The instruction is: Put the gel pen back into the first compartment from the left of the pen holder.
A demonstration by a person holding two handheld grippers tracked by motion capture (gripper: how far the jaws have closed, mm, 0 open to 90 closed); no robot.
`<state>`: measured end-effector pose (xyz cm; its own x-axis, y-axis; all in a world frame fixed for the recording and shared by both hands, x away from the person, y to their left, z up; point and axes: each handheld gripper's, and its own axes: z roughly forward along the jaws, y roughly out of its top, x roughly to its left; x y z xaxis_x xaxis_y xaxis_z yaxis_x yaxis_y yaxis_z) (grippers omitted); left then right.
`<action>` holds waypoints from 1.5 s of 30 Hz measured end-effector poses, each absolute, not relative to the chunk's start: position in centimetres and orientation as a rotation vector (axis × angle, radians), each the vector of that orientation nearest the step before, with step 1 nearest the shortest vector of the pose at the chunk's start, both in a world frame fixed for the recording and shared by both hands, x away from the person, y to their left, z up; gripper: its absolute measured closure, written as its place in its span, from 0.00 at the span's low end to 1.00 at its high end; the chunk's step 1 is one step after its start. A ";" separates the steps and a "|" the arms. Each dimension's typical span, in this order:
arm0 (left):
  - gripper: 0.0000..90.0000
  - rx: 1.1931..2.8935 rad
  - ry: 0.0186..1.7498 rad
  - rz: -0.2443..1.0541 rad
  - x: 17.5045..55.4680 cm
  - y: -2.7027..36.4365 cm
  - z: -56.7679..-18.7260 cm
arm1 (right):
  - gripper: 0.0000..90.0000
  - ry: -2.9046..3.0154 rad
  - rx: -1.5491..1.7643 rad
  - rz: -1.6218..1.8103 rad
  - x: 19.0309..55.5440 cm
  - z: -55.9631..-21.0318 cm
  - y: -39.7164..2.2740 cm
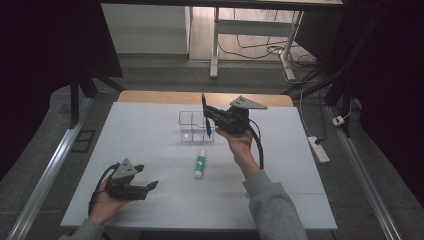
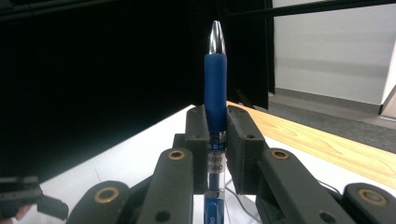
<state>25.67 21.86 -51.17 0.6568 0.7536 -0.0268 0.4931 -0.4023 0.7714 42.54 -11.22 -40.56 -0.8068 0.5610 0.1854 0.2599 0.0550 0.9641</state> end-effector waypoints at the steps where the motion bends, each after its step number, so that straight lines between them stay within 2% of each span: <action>1: 0.24 2.083 0.963 0.421 25.7 21.9 -51.2 | 0.88 2.092 0.839 1.830 42.7 -40.5 -11.1; 24: 0.24 2.086 0.964 0.419 25.7 21.9 -51.3 | 0.88 2.036 0.836 1.879 45.1 -39.4 -8.8; 45: 0.24 2.090 0.966 0.402 25.8 22.0 -51.5 | 0.88 2.032 0.869 1.884 47.7 -41.8 -5.6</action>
<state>25.82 21.97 -51.46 0.6608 0.7496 -0.0375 0.5021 -0.4044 0.7644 47.68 -5.59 -41.75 -0.7954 0.5654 0.2182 0.2602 -0.0066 0.9655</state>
